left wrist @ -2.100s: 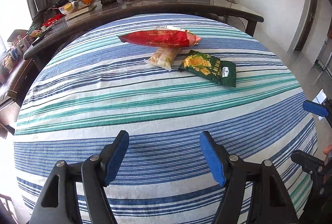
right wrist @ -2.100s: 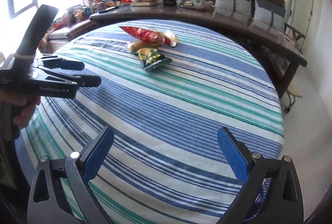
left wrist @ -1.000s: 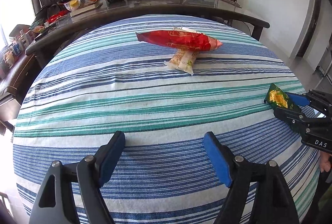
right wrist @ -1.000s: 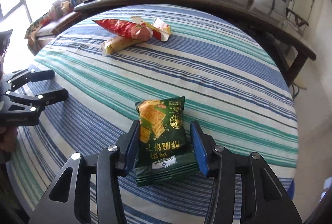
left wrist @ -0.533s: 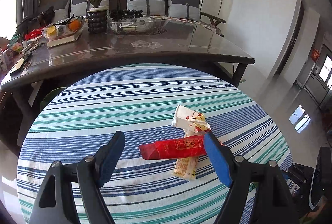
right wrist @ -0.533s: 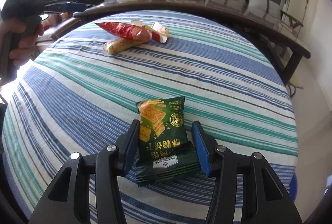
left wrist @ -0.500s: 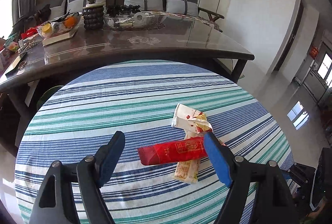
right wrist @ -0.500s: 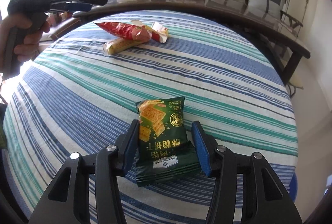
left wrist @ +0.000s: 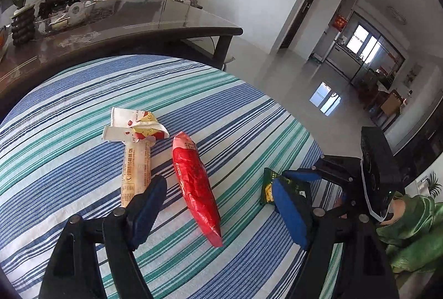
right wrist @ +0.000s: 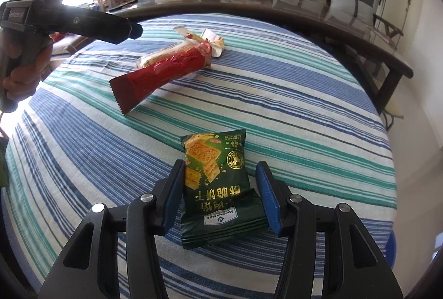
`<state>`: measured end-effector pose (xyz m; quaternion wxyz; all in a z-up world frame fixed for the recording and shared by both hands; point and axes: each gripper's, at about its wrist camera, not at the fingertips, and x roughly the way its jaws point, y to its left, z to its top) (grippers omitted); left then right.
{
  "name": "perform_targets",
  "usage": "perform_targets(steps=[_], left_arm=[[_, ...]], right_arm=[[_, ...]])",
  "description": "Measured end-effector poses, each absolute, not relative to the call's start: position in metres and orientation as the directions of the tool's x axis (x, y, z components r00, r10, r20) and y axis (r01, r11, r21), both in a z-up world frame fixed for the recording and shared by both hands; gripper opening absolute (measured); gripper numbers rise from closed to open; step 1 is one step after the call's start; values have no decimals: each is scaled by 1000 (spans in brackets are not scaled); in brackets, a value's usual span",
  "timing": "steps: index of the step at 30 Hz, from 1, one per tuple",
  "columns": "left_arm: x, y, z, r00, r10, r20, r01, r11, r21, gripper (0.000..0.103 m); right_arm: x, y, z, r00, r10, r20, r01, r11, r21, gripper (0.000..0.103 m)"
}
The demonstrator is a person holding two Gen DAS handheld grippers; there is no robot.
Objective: Collect trash
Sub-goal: 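Reach the left tool toward the red sausage wrapper while the right tool holds the packet, then grasp the red sausage wrapper with the left tool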
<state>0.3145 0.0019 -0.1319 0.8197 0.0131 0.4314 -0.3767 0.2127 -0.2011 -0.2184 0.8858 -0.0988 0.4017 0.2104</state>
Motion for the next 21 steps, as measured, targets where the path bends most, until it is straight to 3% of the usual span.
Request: perform_targets(steps=[7,13,15,17,18,21], left_arm=[[324,-30,-169,433,-374,-820,556,827,-84,80],[317,-26,-174,502,-246,-829,462,887,16,78],[314,-22,-176,500,-221,-837,428,903,17,68],[311,-19,-181,500,-183,-847,396,917,36,31],[309,-17,-183,500,-175,-848,385,922,37,24],[295,-8,-178,514,-194,-835,348,937,-3,16]], right_arm=[[212,-202,-218,589,293,-753,-450,893,-5,55],[213,-202,-218,589,293,-753,-450,893,-5,55],[213,-202,-218,589,293,-753,-449,893,-5,55],[213,-202,-218,589,292,-753,-449,893,-5,55],[213,-202,-218,589,292,-753,-449,894,-5,55],[213,-204,-218,590,291,-753,-445,896,-2,55]])
